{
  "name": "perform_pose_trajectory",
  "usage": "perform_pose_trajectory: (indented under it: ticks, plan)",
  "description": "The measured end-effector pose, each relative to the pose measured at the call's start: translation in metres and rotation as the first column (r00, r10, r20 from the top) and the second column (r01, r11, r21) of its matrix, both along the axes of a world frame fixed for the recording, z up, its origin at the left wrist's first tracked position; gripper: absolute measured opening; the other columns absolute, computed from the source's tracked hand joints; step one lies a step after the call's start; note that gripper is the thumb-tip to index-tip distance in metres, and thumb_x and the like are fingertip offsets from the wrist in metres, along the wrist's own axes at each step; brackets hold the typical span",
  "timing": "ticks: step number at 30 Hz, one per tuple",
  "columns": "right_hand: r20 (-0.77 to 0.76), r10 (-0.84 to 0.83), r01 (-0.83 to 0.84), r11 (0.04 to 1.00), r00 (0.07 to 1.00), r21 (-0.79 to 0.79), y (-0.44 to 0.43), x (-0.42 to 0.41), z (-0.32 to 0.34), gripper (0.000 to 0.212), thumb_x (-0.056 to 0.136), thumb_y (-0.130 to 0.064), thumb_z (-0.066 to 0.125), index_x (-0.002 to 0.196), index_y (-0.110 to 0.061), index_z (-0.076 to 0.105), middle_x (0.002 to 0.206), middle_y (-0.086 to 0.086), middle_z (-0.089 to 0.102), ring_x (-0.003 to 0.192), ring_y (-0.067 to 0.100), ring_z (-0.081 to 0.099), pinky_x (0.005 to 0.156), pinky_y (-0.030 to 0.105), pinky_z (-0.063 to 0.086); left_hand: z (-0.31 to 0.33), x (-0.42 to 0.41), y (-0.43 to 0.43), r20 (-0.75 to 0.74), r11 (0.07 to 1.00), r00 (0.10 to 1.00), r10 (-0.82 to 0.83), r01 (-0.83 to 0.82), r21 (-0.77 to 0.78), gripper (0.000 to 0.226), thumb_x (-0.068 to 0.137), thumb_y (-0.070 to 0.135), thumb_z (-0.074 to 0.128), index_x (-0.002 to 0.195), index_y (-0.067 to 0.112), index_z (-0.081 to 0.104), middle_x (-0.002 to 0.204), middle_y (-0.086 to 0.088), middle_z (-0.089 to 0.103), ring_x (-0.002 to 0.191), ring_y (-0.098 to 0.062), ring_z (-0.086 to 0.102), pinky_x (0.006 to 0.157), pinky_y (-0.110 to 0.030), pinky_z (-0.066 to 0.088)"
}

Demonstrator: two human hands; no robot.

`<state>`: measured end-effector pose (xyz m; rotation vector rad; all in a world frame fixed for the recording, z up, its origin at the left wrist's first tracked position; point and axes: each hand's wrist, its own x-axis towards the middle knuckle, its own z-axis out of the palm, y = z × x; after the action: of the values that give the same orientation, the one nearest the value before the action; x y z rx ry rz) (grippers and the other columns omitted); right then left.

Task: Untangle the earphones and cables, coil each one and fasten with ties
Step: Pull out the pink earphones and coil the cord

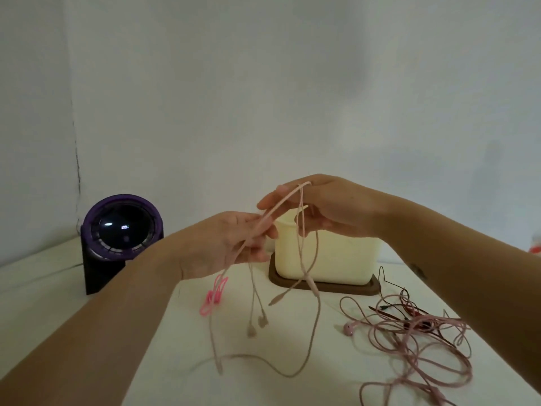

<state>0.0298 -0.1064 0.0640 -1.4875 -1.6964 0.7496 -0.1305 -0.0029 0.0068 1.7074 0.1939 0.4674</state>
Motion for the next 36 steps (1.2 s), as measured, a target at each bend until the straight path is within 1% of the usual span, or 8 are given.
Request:
perform_pose_trajectory:
  ticks: [4, 9, 16, 21, 23, 28, 31, 36]
  plan:
    - [-0.062, -0.022, 0.020, 0.999, 0.998, -0.031, -0.006, 0.016, 0.003, 0.027, 0.097, -0.008, 0.043, 0.114, -0.016, 0.062, 0.093, 0.001, 0.071, 0.050, 0.012, 0.030, 0.059, 0.021, 0.042, 0.004, -0.004, 0.014, 0.146, 0.950, 0.976, 0.164, -0.116, -0.289, 0.024, 0.085, 0.033, 0.052, 0.068, 0.017, 0.058, 0.052, 0.009, 0.028, 0.038, -0.003, 0.027, 0.051, -0.018, 0.048]
    - [-0.235, -0.223, 0.191, 0.970, 0.946, -0.151, -0.001, 0.048, -0.002, 0.029, 0.097, -0.005, 0.038, 0.110, -0.007, 0.064, 0.063, 0.001, 0.056, 0.043, 0.008, 0.028, 0.054, 0.023, 0.041, 0.021, -0.021, 0.038, 0.277, 0.833, 0.860, 0.430, -0.259, -0.489, 0.028, 0.098, 0.031, 0.044, 0.075, 0.018, 0.054, 0.047, 0.011, 0.028, 0.034, -0.004, 0.023, 0.043, -0.012, 0.034]
    - [-0.109, -0.438, 0.398, 0.878, 0.892, -0.266, 0.020, 0.064, -0.023, 0.027, 0.090, 0.001, 0.047, 0.112, -0.007, 0.060, 0.075, 0.002, 0.042, 0.060, 0.011, 0.035, 0.069, 0.032, 0.056, 0.041, -0.028, 0.033, 0.190, 0.898, 0.889, 0.417, -0.371, -0.236, 0.027, 0.099, 0.030, 0.043, 0.082, 0.017, 0.059, 0.049, 0.011, 0.026, 0.039, -0.004, 0.023, 0.039, -0.015, 0.032]
    - [0.159, -0.420, 0.436, 0.896, 0.894, -0.082, 0.033, 0.050, -0.027, 0.042, 0.091, -0.004, 0.052, 0.132, -0.012, 0.051, 0.132, 0.004, 0.051, 0.123, 0.022, 0.046, 0.102, 0.034, 0.038, 0.046, -0.019, 0.017, 0.119, 0.932, 0.925, 0.361, -0.357, -0.056, 0.028, 0.100, 0.029, 0.041, 0.085, 0.015, 0.060, 0.051, 0.010, 0.027, 0.042, -0.004, 0.023, 0.042, -0.016, 0.030]
    - [0.099, -0.352, 0.343, 0.935, 0.931, 0.095, 0.032, 0.033, -0.022, 0.044, 0.091, -0.004, 0.052, 0.133, -0.016, 0.051, 0.138, 0.003, 0.049, 0.128, 0.019, 0.045, 0.103, 0.029, 0.035, 0.046, -0.016, 0.012, 0.090, 0.944, 0.940, 0.330, -0.331, -0.002, 0.028, 0.100, 0.030, 0.040, 0.087, 0.015, 0.060, 0.051, 0.010, 0.027, 0.043, -0.005, 0.024, 0.042, -0.016, 0.030]
    - [-0.211, 0.020, 0.025, 0.977, 0.977, 0.211, 0.018, -0.002, -0.003, 0.027, 0.094, -0.029, 0.053, 0.118, -0.018, 0.059, 0.112, 0.004, 0.066, 0.099, 0.018, 0.065, 0.092, 0.035, 0.051, 0.047, -0.003, -0.004, 0.087, 0.959, 0.960, 0.266, -0.273, 0.074, 0.028, 0.099, 0.030, 0.041, 0.086, 0.014, 0.061, 0.049, 0.011, 0.029, 0.042, -0.004, 0.024, 0.044, -0.016, 0.031]
    - [-0.142, -0.013, 0.048, 0.970, 0.990, 0.239, 0.011, -0.008, 0.001, 0.028, 0.091, -0.030, 0.059, 0.108, -0.009, 0.063, 0.079, 0.001, 0.062, 0.066, 0.010, 0.058, 0.070, 0.026, 0.052, 0.048, 0.003, -0.012, 0.110, 0.961, 0.964, 0.241, -0.253, 0.110, 0.024, 0.099, 0.029, 0.042, 0.087, 0.016, 0.057, 0.050, 0.011, 0.029, 0.042, -0.004, 0.024, 0.047, -0.017, 0.032]
    - [-0.170, -0.030, 0.072, 0.967, 0.985, 0.246, 0.001, 0.010, 0.006, 0.019, 0.095, -0.021, 0.051, 0.088, -0.012, 0.066, 0.054, -0.008, 0.038, 0.050, 0.007, 0.036, 0.055, 0.020, 0.040, 0.044, 0.008, -0.010, 0.108, 0.970, 0.976, 0.190, -0.203, 0.131, 0.030, 0.096, 0.032, 0.042, 0.090, 0.015, 0.066, 0.055, 0.009, 0.032, 0.045, -0.004, 0.028, 0.051, -0.017, 0.039]
